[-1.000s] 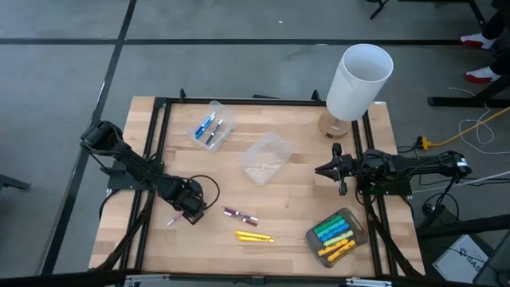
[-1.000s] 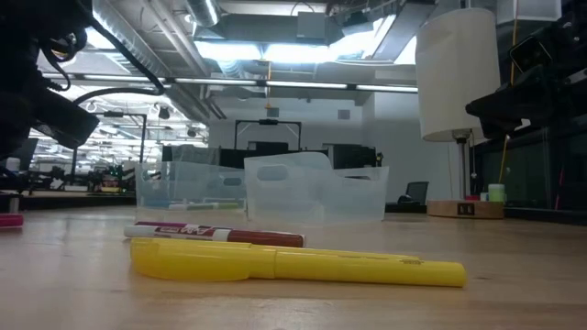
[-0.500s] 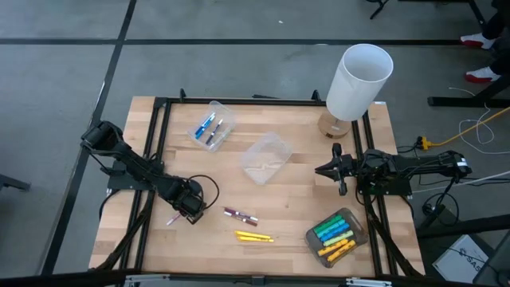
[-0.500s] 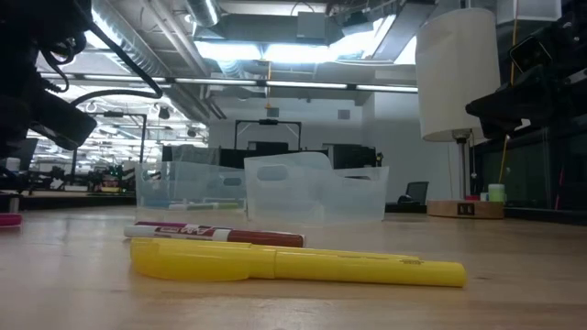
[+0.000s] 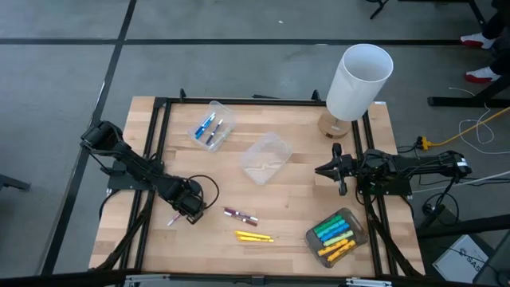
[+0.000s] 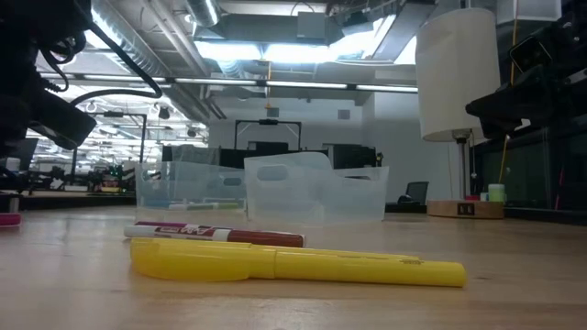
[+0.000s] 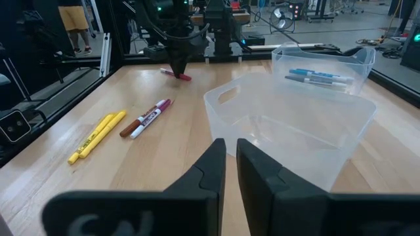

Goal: Pick & Place Markers
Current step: Put the pink marker into the transparent bin

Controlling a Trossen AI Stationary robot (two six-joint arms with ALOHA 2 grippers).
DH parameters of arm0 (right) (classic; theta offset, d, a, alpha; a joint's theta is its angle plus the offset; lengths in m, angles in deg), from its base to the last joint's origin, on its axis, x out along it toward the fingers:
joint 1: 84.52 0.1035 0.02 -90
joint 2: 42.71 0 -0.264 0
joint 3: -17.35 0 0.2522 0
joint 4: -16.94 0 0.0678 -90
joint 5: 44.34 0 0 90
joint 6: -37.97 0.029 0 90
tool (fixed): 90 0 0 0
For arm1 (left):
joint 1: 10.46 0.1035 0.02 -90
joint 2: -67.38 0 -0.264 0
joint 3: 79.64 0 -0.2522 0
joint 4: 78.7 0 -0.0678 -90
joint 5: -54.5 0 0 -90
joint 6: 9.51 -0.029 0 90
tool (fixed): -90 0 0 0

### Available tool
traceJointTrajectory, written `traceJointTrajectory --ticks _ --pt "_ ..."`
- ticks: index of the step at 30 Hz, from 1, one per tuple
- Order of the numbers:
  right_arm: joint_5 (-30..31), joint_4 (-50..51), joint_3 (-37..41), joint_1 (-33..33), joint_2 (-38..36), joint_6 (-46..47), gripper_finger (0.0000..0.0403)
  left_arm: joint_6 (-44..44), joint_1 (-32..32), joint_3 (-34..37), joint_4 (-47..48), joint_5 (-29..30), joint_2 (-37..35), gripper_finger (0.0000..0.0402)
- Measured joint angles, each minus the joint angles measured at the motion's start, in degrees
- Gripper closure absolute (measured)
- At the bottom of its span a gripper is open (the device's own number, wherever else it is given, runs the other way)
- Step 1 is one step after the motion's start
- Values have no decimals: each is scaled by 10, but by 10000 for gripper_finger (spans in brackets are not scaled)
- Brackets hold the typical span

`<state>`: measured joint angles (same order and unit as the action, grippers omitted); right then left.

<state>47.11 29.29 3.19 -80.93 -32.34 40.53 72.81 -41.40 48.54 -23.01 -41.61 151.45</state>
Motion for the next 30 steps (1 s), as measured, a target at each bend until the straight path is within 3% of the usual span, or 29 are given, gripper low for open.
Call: traceJointTrajectory --ticks 21,30 --pt "0 0 0 0 0 0 363 -1 12 -26 14 -8 2 374" --pt "0 0 0 0 0 0 363 -47 46 -58 52 15 2 374"
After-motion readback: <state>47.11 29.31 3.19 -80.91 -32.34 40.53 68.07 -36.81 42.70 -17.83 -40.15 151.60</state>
